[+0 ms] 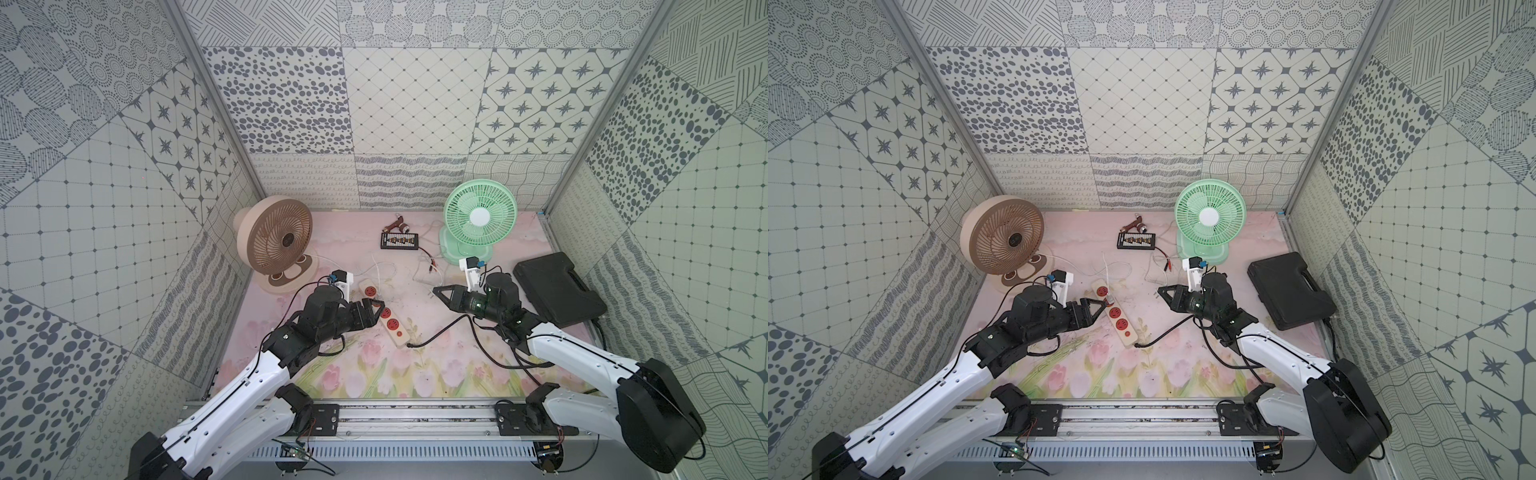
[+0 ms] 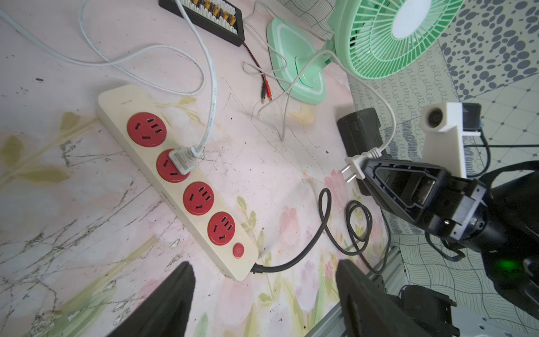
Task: Plug the desk fan into the power strip
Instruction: Insert the plug into the socket.
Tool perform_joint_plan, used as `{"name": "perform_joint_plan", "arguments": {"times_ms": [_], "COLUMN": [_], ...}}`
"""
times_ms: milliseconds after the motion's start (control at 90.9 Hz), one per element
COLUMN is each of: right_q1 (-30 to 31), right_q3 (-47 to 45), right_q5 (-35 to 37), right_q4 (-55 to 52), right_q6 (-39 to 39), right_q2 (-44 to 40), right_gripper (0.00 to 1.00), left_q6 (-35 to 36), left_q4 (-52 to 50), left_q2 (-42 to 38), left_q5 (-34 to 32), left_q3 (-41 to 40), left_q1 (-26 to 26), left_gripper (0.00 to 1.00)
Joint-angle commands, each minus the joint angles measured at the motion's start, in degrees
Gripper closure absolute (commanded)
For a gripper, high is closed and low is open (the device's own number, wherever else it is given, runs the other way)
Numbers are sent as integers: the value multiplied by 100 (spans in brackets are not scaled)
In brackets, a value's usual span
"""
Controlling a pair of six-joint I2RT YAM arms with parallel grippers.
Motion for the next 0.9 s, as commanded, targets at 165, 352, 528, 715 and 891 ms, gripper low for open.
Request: {"name": "perform_joint_plan", "arguments": {"times_ms": [165,352,528,715,891], "right_q1": [330,442,591,865,1059], "right_q3": [134,91,183,354,558], "right_q5": [447,651,714,867,1063], "right_q4": [452,532,530,501,417], "right_q6": [-647,-764,-778,-918,-1079], "right_q2": [43,135,350,649,948], "right_gripper": [100,100,100,100,100], "left_q6": [211,239,223,-65,-232], "left_q4": [934,857,839,515,411], "left_q2": [-333,-330,-344,-211,-7], "left_q5": [-1064,-1236,-1494,-1824,-2052], "left_q3": [-610,-628,-664,-516,-436], "left_q1": [95,94,95,95,94], "left_gripper": [13,12,9,1,1]}}
